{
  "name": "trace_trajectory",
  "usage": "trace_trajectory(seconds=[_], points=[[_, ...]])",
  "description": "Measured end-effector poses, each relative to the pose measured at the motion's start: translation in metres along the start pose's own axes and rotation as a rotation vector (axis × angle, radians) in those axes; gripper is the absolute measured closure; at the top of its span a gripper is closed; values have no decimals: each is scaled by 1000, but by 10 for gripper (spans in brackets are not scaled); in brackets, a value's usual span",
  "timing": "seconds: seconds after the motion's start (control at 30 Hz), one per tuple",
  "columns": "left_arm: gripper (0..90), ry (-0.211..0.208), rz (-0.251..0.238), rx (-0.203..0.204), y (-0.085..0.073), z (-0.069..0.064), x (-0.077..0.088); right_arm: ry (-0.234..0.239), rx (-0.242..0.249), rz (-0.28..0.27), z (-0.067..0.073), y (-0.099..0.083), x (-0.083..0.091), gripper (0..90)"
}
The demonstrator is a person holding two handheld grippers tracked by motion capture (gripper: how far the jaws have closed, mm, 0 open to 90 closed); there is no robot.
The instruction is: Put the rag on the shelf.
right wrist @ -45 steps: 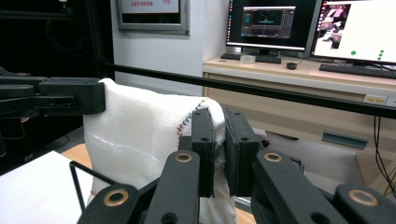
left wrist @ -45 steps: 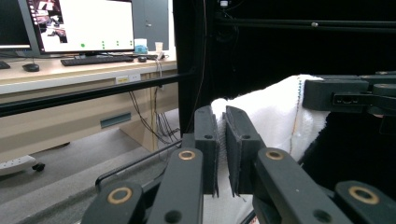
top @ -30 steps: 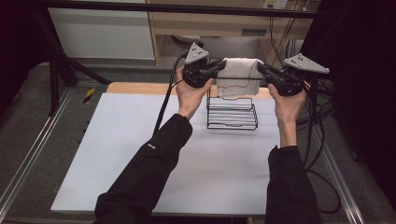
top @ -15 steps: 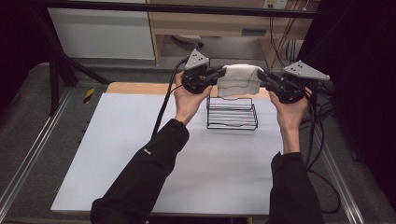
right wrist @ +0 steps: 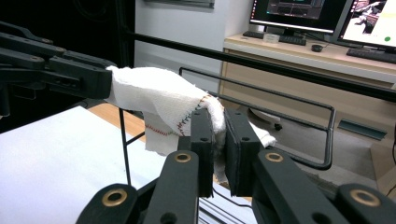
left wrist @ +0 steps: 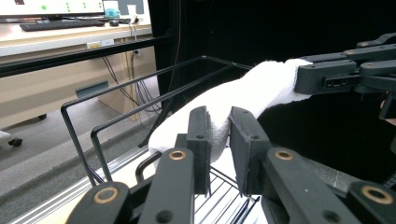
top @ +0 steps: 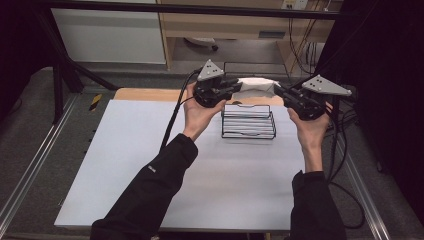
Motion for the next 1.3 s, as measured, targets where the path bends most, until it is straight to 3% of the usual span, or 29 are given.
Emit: trace_trajectory(seconds=[0.23, 0.37, 0.57, 0.73, 0.9, 1.13, 1.3], points=[[720, 17, -3, 24, 13, 4, 13, 4, 6, 0, 0, -3, 0, 831], [782, 37, -6, 40, 25, 9, 15, 8, 10, 4, 1, -6, -1, 831], [872, 39, 39, 68, 33, 14, 5, 14, 13, 2, 1, -8, -1, 831], [896, 19, 77, 79, 29, 14, -3, 18, 18, 1, 0, -10, -1, 830], [897, 0, 107, 49, 21, 7, -6, 19, 18, 6, 1, -12, -2, 828], [897, -36, 121, 42, 2, 0, -7, 18, 13, 5, 2, -12, 0, 806], [897, -34, 130, 38, -6, 1, -11, 21, 17, 6, 4, -11, 1, 756]])
Point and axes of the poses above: each handheld gripper's, and its own axes: x roughly backward along the jaws, y roughly out of its top, z roughly to its left, the point moved 3 cm from there along -x, roughly forward along the jaws, and after that the axes turned 4 degrees about z, right-handed, at the moved point
